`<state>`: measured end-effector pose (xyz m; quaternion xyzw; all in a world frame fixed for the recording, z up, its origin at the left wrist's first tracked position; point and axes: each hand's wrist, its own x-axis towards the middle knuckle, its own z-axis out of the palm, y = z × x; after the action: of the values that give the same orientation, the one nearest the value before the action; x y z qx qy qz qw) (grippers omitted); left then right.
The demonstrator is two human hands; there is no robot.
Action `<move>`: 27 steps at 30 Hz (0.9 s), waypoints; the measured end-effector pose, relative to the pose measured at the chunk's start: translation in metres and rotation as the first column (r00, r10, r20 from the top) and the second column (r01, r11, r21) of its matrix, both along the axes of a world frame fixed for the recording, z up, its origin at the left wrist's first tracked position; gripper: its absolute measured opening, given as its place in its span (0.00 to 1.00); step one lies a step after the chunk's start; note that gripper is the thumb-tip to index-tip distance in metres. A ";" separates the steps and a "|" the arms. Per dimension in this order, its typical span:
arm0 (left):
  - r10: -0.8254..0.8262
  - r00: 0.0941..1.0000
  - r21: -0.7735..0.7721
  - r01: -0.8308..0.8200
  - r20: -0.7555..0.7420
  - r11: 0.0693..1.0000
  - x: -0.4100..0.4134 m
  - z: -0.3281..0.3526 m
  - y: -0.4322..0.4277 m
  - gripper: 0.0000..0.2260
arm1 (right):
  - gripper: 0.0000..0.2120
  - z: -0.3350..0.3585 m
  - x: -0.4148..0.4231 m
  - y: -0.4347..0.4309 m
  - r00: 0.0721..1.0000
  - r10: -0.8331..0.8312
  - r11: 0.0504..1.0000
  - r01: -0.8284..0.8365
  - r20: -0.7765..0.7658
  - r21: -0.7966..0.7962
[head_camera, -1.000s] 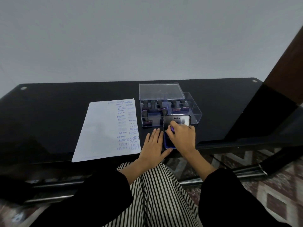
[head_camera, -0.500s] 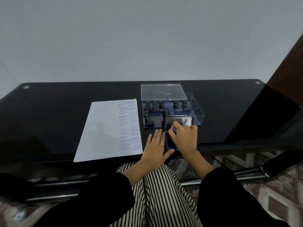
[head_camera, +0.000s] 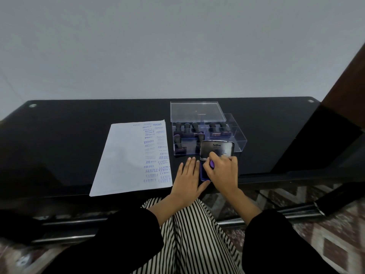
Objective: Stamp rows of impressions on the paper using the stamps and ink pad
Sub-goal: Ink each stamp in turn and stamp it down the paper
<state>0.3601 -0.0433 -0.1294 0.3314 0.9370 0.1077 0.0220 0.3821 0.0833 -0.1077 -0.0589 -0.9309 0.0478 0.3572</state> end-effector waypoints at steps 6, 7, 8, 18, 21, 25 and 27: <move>0.001 1.000 -0.015 -0.001 -0.001 1.000 0.000 0.001 0.000 0.53 | 0.11 0.003 -0.005 0.000 0.999 -0.034 0.999 0.034 0.004 0.031; 0.000 1.000 -0.017 0.000 0.003 1.000 0.000 0.002 0.000 0.52 | 0.11 0.005 -0.007 0.000 0.998 -0.055 0.997 0.055 0.009 0.046; -0.002 1.000 -0.021 0.002 0.004 1.000 0.000 0.002 0.000 0.51 | 0.11 0.007 -0.010 0.001 0.997 -0.075 0.995 0.074 0.018 0.062; -0.009 1.000 -0.025 0.009 0.013 1.000 -0.001 0.004 0.000 0.48 | 0.10 0.009 -0.016 0.001 0.993 -0.077 0.994 0.070 0.084 0.085; -0.012 1.000 -0.026 0.012 0.006 1.000 0.000 0.005 0.001 0.48 | 0.11 0.009 -0.009 -0.001 0.995 -0.044 0.998 0.041 0.091 0.036; -0.021 1.000 -0.021 0.021 0.004 1.000 0.001 0.006 0.000 0.49 | 0.11 0.010 -0.005 -0.004 0.993 -0.050 0.998 0.046 0.111 0.033; -0.024 0.999 -0.011 0.024 0.037 1.000 0.001 0.009 -0.001 0.49 | 0.10 0.016 -0.005 -0.005 0.986 -0.066 0.997 0.060 0.151 0.045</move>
<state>0.3608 -0.0440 -0.1204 0.3405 0.9330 0.1083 0.0427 0.3774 0.0781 -0.0921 -0.0846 -0.9539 0.0131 0.2876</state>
